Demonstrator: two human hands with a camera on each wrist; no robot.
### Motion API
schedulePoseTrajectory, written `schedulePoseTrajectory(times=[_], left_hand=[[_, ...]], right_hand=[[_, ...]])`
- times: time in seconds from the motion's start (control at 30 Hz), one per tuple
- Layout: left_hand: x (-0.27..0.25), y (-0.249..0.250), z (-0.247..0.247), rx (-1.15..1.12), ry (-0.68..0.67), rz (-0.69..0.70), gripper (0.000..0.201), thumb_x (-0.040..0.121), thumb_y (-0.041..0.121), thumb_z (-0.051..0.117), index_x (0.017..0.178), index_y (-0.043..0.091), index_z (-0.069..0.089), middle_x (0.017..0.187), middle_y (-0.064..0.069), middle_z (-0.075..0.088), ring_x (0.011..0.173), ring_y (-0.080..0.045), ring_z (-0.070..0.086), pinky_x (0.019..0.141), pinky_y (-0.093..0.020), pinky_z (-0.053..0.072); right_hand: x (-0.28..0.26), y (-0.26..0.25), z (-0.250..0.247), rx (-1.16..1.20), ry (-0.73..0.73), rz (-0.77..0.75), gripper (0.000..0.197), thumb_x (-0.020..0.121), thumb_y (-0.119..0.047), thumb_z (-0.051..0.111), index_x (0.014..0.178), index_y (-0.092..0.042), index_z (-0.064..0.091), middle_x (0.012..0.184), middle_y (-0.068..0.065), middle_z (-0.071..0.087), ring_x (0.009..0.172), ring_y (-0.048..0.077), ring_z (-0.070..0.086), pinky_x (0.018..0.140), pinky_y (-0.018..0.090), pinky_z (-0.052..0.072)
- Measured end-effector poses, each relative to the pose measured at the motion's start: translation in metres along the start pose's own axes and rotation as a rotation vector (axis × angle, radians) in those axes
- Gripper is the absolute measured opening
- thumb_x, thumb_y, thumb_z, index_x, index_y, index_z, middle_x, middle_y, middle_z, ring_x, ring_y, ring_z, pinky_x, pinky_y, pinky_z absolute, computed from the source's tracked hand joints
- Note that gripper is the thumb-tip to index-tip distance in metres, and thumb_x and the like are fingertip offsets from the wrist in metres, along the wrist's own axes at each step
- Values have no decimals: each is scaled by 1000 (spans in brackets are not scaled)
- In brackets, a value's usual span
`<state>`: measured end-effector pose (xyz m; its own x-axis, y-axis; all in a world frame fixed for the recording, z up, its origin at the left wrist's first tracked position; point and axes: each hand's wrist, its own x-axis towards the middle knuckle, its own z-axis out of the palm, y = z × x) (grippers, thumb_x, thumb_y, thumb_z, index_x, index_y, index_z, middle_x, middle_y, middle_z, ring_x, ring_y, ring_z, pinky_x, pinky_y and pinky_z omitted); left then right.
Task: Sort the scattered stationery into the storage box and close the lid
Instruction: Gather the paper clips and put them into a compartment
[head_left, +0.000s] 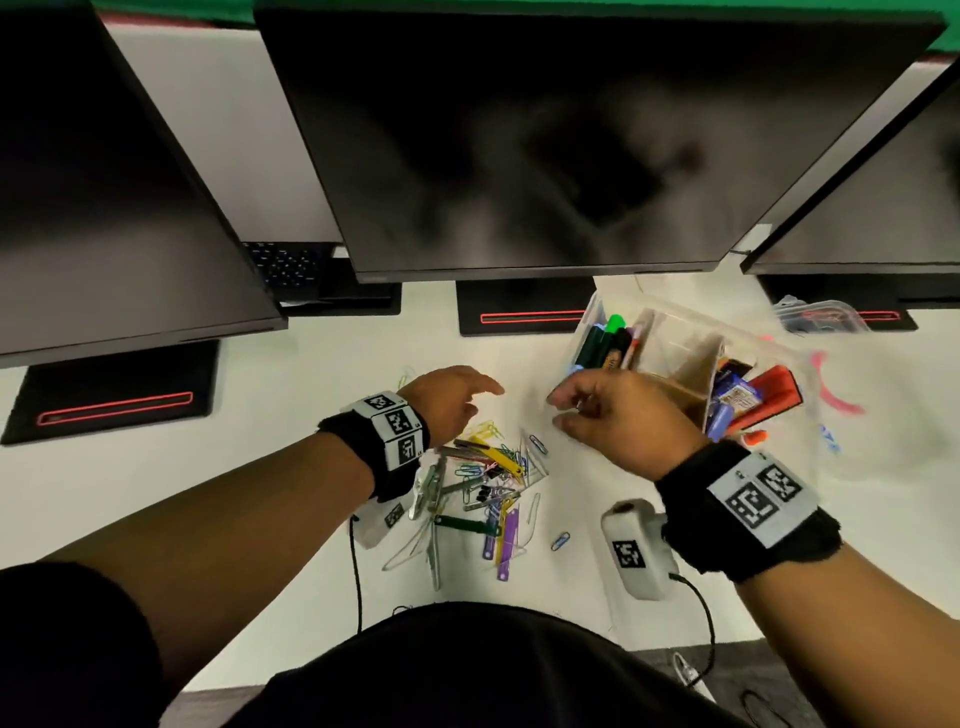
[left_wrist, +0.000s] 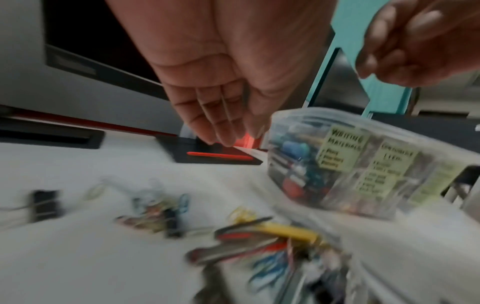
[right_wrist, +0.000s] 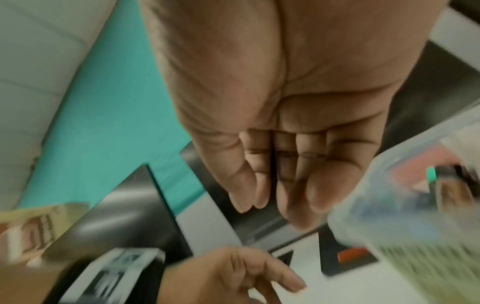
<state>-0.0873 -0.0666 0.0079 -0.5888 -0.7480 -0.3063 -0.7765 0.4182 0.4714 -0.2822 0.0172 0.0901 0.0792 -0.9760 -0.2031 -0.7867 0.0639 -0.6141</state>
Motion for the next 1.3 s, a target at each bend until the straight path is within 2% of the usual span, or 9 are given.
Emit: schedulePoseTrajectory(times=[0.13,0.23,0.37,0.57,0.8,1.0,1.1,1.2,1.3], left_hand=[[-17,-34,15,69,-122,-77,40,92,13,51,131,22,52,141,-2,46,133,-20,39,113,-28,26],[-24,-35,23,85,-137,-78,37,92,17,51,128,23,54,136,-1,51,131,-21,40,111,-33,30],[-17,-23,40,179,-197,6,47,92,15,49,138,24,42,141,-1,44,133,-23,35,112,-37,31],[1,-9,58,432,-179,80,38,89,7,51,126,13,49,124,-8,50,121,-26,42,95,-41,45],[4,-11,64,369,-151,-3,22,85,10,59,105,13,51,107,-9,57,102,-28,56,76,-35,43],[1,-21,66,278,-158,-59,26,93,14,46,119,11,49,118,-11,53,112,-29,51,87,-38,44],[1,-28,64,214,-176,-101,27,94,13,44,120,10,52,119,-11,49,112,-29,51,93,-40,45],[0,-29,58,121,-110,-114,25,96,13,42,118,6,52,120,-13,49,111,-29,51,91,-34,39],[-2,-29,51,-14,-69,-140,22,96,10,39,112,2,53,117,-17,52,106,-30,52,89,-33,40]], right_hand=[[-4,25,55,-251,-259,15,29,86,-17,61,114,-20,63,116,0,64,91,13,59,89,24,47],[0,51,84,-377,-296,100,44,85,-9,55,127,-23,55,131,4,53,118,21,53,100,28,43],[12,66,103,-389,-293,94,52,83,-9,60,132,-23,50,133,7,47,124,28,46,104,32,40],[22,73,118,-292,-228,119,35,86,-13,57,121,-19,61,117,11,55,114,29,52,95,30,41],[26,71,120,-265,-220,95,22,89,-9,49,104,-12,65,107,12,58,101,30,57,85,30,43],[29,73,122,-236,-220,77,18,90,-9,48,98,-8,64,104,12,58,96,28,57,80,28,41],[28,73,121,-156,-178,67,12,87,-5,52,87,-9,63,91,9,56,85,25,53,73,24,35],[27,74,117,-56,-112,106,18,85,-3,54,76,-18,54,82,-1,51,77,17,46,63,19,27],[27,74,113,48,-71,156,18,85,-5,58,75,-20,55,74,-3,56,71,16,50,57,12,33]])
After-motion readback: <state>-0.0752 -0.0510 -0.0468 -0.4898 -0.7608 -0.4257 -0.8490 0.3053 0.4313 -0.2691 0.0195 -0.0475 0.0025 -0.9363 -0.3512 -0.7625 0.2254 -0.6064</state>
